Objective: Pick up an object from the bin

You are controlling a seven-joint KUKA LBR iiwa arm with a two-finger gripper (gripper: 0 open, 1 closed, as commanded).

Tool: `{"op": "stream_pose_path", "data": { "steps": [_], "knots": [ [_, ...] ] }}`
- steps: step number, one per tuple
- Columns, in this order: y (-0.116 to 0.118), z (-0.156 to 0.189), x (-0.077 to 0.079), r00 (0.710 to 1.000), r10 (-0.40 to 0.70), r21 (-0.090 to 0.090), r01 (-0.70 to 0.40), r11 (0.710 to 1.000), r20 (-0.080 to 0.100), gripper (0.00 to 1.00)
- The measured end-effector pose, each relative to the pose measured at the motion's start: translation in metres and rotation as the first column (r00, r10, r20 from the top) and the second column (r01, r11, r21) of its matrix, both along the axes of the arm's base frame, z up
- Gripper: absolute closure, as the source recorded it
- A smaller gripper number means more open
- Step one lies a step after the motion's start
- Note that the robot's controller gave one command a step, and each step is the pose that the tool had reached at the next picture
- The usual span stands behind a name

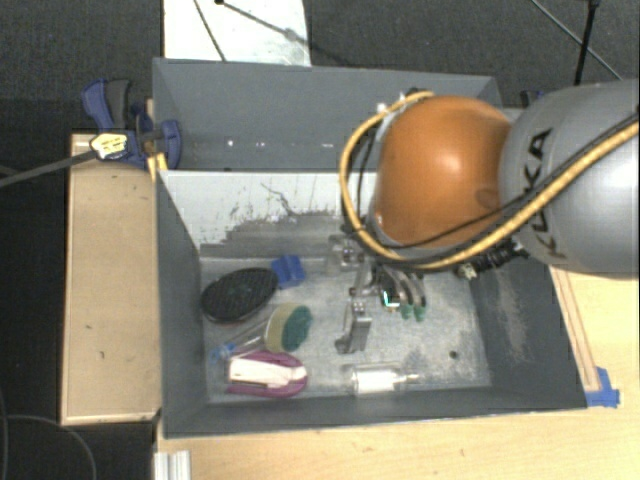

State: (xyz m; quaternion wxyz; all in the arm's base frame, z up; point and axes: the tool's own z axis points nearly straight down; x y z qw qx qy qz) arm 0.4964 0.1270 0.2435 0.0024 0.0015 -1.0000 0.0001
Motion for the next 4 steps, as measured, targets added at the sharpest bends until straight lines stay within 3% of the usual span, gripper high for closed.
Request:
{"op": "stream_pose_path", "data": {
  "steps": [1, 2, 4],
  "knots": [
    [0.03, -0.176, 0.029, 0.99, -0.14, -0.003, 0.14, 0.99, -0.006, 0.0],
    [0.03, -0.17, 0.035, 0.989, -0.147, 0.006, 0.147, 0.989, 0.018, 1.0],
    [0.035, 0.075, 0.06, 0.986, -0.166, 0.006, 0.166, 0.986, 0.016, 1.0]
  ]
}}
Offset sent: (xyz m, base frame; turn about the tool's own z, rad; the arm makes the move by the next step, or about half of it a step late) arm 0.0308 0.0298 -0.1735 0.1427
